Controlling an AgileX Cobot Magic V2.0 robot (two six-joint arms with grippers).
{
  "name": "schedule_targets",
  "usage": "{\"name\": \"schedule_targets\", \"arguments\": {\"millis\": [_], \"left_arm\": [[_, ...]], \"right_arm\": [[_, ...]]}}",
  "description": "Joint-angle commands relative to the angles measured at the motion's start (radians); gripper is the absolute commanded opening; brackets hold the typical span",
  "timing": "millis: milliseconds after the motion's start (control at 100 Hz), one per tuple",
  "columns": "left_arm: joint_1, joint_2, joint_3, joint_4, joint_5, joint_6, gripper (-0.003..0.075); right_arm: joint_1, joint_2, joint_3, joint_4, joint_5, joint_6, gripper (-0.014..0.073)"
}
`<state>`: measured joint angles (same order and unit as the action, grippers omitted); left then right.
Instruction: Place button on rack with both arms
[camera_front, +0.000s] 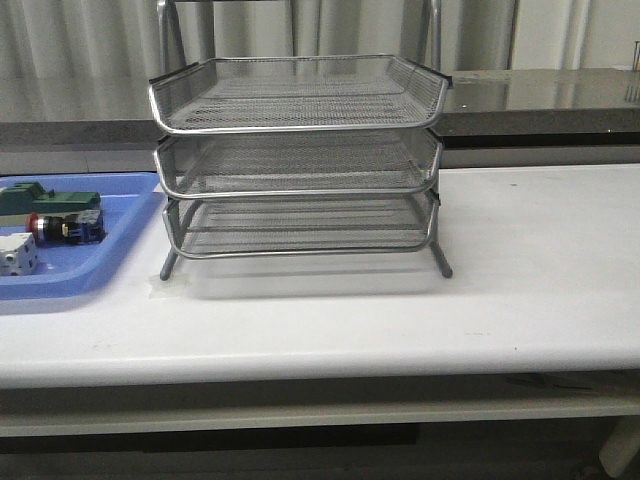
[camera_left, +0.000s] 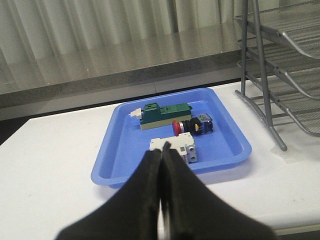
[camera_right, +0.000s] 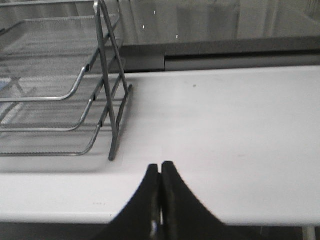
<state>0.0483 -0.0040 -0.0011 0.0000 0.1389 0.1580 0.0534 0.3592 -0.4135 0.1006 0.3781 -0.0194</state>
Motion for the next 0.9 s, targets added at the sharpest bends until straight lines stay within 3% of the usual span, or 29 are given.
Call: {"name": "schedule_targets", "arguments": {"millis": [0,170,320,730,820,890], "left_arm": [[-0.006,-0.031,0.054,0.000,-0.078,0.000,-0.0021],[-0.006,-0.031,0.054,0.000,-0.078,0.000,-0.0021],[-0.006,-0.031,0.054,0.000,-0.078,0.000,-0.0021],[-0.006,-0.031,0.054,0.000,-0.078,0.000,-0.0021],[-0.006,-0.031,0.054,0.000,-0.078,0.000,-0.0021],[-0.006,-0.031,0.054,0.000,-0.078,0.000,-0.0021]], "right_arm": [[-0.006,0.127,-0.121,0.005,0.011,-0.005,-0.0060],[-0.006,0.352,-0.277,0.043,0.099,-0.005,-0.0060],[-0.006,0.509,-0.363,0.162,0.121,-0.005,-0.0060],[-0.006,0.790,-0.415,0.240,0.135,-0.012,-0.0058],[-0.006,0.847,-0.415,0.264,0.141,-0.012,-0.0027],[-0.006,0.888,-0.415,0.312,0.139,-0.014,0.0044]]}}
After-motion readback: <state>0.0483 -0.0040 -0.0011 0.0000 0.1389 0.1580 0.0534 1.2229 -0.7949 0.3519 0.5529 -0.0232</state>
